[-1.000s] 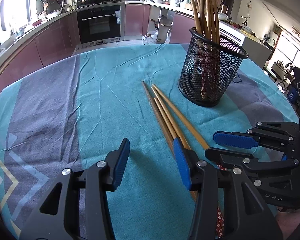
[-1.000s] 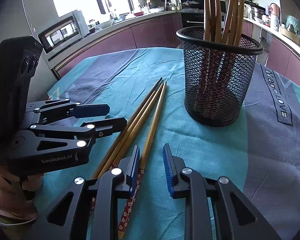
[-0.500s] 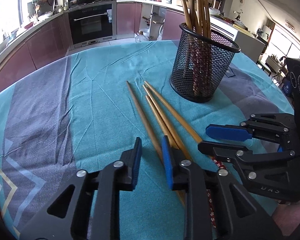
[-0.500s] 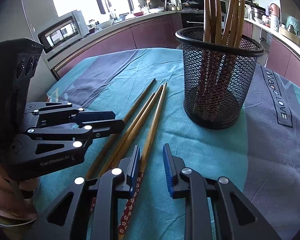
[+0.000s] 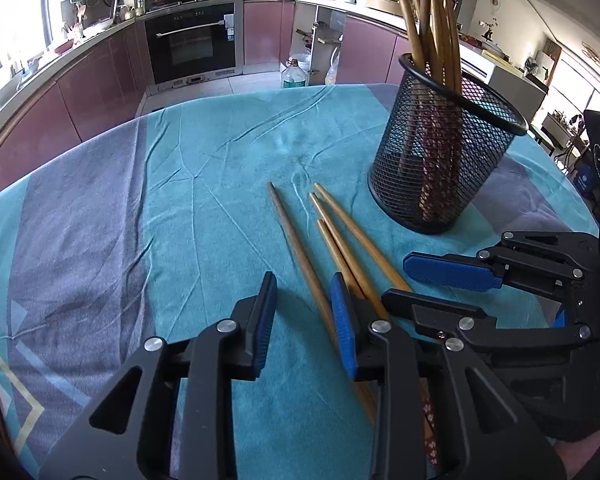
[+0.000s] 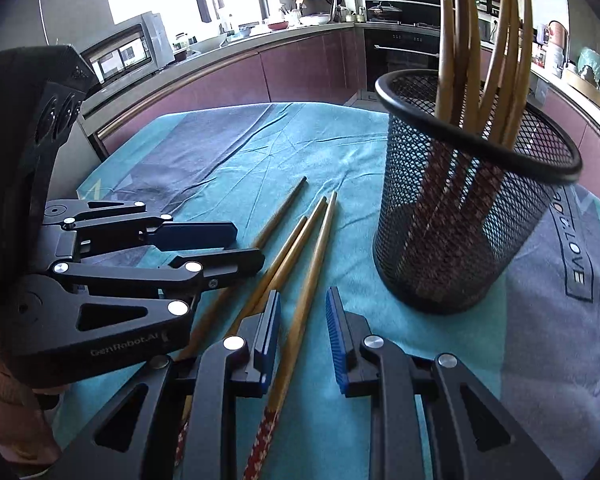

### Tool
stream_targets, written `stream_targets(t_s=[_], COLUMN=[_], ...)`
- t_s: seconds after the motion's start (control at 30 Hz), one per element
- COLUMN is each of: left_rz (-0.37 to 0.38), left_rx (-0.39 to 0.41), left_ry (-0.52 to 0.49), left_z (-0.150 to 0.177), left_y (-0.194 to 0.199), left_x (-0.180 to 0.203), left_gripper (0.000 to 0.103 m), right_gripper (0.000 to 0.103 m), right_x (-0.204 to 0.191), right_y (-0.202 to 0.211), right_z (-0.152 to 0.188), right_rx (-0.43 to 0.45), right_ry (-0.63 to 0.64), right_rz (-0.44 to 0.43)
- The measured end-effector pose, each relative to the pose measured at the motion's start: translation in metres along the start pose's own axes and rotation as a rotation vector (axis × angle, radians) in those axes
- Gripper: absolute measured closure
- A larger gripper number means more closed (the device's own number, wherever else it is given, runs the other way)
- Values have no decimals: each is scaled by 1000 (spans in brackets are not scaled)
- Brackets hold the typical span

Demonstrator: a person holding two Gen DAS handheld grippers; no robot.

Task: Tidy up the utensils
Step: 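Grasp a chopstick with the left tool while the right tool grasps another, then raise both chopsticks upright and carry them over the mesh cup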

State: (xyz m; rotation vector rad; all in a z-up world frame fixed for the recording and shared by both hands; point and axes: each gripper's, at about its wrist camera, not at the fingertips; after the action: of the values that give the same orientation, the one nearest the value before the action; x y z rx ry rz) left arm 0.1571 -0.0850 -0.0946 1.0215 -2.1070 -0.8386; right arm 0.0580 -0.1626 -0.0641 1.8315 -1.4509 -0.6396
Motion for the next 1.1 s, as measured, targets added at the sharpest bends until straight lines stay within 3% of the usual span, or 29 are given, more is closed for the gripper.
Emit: stream_targets(t_s=[0.2,0.63,1.1], left_rz=[9,31,101], left_rx=[6,31,107], left_ry=[18,54,46], left_z=[-5,1,11], left_y=[-4,4,51], left_x=[-3,-5,7], left_gripper=[91,94,96], right_gripper=[93,98,98], right_x=[0,12,29], right_y=[-7,6,49], right_z=[-7,0,7], right_rx=[-4,14,96], right_ry=[-9,-39,-113], right_rz=[13,-23,-157])
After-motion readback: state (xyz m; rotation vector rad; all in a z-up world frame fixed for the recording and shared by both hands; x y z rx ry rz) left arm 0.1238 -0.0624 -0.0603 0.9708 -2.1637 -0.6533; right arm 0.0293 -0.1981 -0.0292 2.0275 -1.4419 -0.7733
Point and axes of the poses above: each gripper's, at about its wrist camera, not at the fingertips, and y roughly against the way its jaws point, x to its right, z to its underside, and after that the axes turned 14 degrees about z, right-handed
